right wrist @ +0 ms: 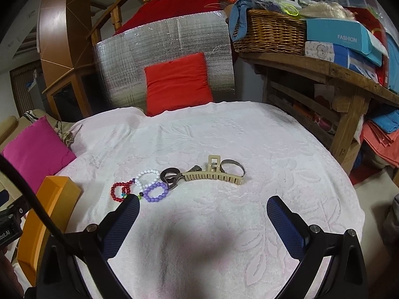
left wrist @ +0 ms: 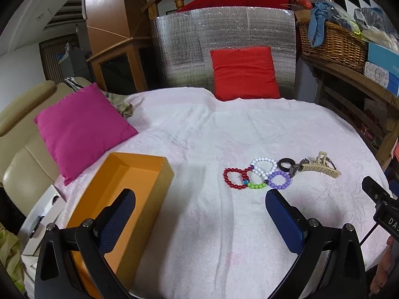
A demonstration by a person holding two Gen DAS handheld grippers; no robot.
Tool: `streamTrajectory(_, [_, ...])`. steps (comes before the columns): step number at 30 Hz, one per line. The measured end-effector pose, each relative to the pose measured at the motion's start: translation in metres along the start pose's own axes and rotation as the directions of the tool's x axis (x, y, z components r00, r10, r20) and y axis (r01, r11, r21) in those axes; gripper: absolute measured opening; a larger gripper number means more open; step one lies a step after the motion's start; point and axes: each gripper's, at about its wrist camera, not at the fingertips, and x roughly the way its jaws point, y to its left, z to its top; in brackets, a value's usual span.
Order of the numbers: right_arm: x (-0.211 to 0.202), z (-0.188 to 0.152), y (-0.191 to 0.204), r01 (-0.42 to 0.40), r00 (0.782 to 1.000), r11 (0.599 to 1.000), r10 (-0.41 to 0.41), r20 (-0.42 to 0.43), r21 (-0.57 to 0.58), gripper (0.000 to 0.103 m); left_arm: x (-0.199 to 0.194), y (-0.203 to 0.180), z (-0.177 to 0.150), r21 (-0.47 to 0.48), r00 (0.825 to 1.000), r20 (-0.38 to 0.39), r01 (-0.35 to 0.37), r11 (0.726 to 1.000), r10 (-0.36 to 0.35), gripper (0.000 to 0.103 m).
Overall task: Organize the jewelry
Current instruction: 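Lower the right gripper onto the beige claw clip and close it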
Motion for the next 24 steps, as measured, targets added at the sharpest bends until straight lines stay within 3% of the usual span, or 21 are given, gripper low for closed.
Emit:
streamTrajectory(4, [0.014,0.004,-0.016,-0.006,1.000,1.000,0.006,-0.001,0.011,0.103,0.050,0.000,-0.001,-0.041,0.988,-0.118,0.094,0.995,-0.099,0.103])
streamTrajectory(8, [0.043,0.008,-0.051,-0.031,0.998,0.997,0.035,-0.059,0.068,0.098,0.103,0.003,-0.010,-0.092,0.968,-0.217,0.109,0.990,-0.127,0.103])
streamTrajectory(14, [0.097,0.010,-0.090,-0.085,0.981,0.980,0.113,-0.157,0.180,0.079,0.139,-0.003,-0.018,-0.126,0.960,-0.222,0.147,0.981,-0.173,0.103])
streamTrajectory(24, [0.172,0.035,-0.060,-0.141,0.961,0.975,0.177,-0.214,0.173,0.079,0.171,-0.033,-0.011,-0.094,0.948,-0.271,0.143,0.985,-0.164,0.103])
